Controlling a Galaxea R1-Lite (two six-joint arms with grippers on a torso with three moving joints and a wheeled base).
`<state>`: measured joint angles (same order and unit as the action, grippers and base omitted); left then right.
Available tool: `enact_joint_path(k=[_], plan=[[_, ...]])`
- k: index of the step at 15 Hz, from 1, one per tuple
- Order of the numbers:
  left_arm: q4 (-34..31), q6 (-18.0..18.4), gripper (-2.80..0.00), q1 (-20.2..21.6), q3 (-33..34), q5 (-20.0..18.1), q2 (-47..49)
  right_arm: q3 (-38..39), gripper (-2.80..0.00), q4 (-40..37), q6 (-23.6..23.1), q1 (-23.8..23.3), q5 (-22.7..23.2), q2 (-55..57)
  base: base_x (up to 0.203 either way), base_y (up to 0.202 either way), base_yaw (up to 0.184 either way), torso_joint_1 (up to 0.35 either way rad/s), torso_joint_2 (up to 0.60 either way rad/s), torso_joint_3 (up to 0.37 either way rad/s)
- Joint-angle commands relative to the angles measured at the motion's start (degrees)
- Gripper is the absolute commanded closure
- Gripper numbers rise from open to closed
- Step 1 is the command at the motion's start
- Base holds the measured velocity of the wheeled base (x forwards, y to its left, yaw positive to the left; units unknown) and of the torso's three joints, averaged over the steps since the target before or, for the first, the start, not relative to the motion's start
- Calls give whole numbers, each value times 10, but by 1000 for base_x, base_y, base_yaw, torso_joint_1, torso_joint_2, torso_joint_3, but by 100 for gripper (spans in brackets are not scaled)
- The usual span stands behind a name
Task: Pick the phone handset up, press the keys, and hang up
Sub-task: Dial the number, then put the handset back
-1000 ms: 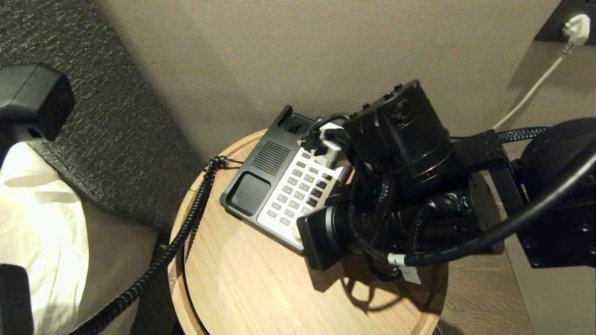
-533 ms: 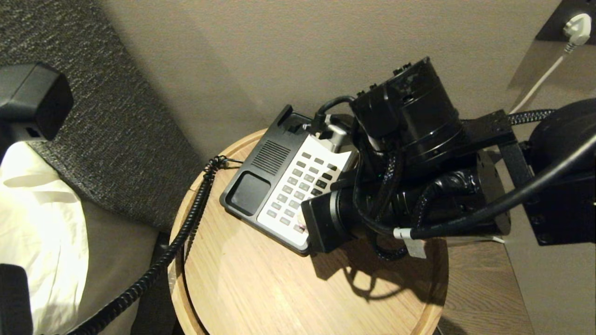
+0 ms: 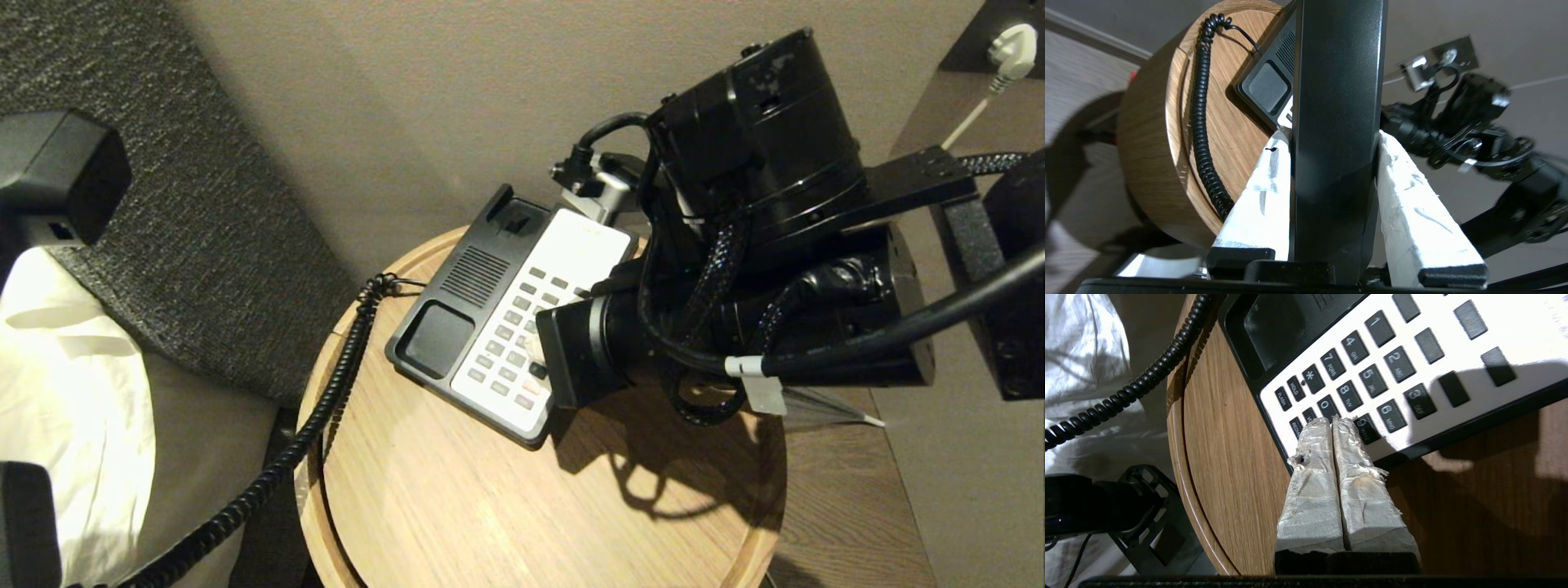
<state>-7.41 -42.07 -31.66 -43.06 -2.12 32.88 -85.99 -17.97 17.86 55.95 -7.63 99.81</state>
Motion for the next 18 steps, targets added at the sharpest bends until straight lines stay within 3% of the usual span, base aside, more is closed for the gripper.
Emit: enact_joint_path(k=[1, 4, 7, 9, 12, 15, 18], plan=[[0, 13, 0, -1, 8, -2, 7, -9, 0, -2, 1, -2, -4, -13, 0, 0, 0, 0, 0, 0], [1, 40, 0, 0, 9, -15, 23, -4, 0, -14, 3, -16, -11, -45, 0, 0, 0, 0, 0, 0], [1, 101, 0, -1, 5, -16, 61, 4, 0, -18, 32, -31, -33, -92, 0, 0, 0, 0, 0, 0], [0, 156, 0, -1, -20, -19, 103, 15, 0, -22, 49, -42, -67, -119, 0, 0, 0, 0, 0, 0], [-1, 305, 0, -1, -72, -20, 189, 59, 0, -19, 87, -43, -94, -169, 0, 0, 0, 0, 0, 0], [-1, 430, 0, -5, -127, -18, 282, 126, 0, 2, 112, -43, -131, -219, 0, 0, 0, 0, 0, 0], [-6, 476, 0, -30, -189, -15, 356, 203, 0, 39, 131, -43, -167, -271, 0, 0, 0, 0, 0, 0]])
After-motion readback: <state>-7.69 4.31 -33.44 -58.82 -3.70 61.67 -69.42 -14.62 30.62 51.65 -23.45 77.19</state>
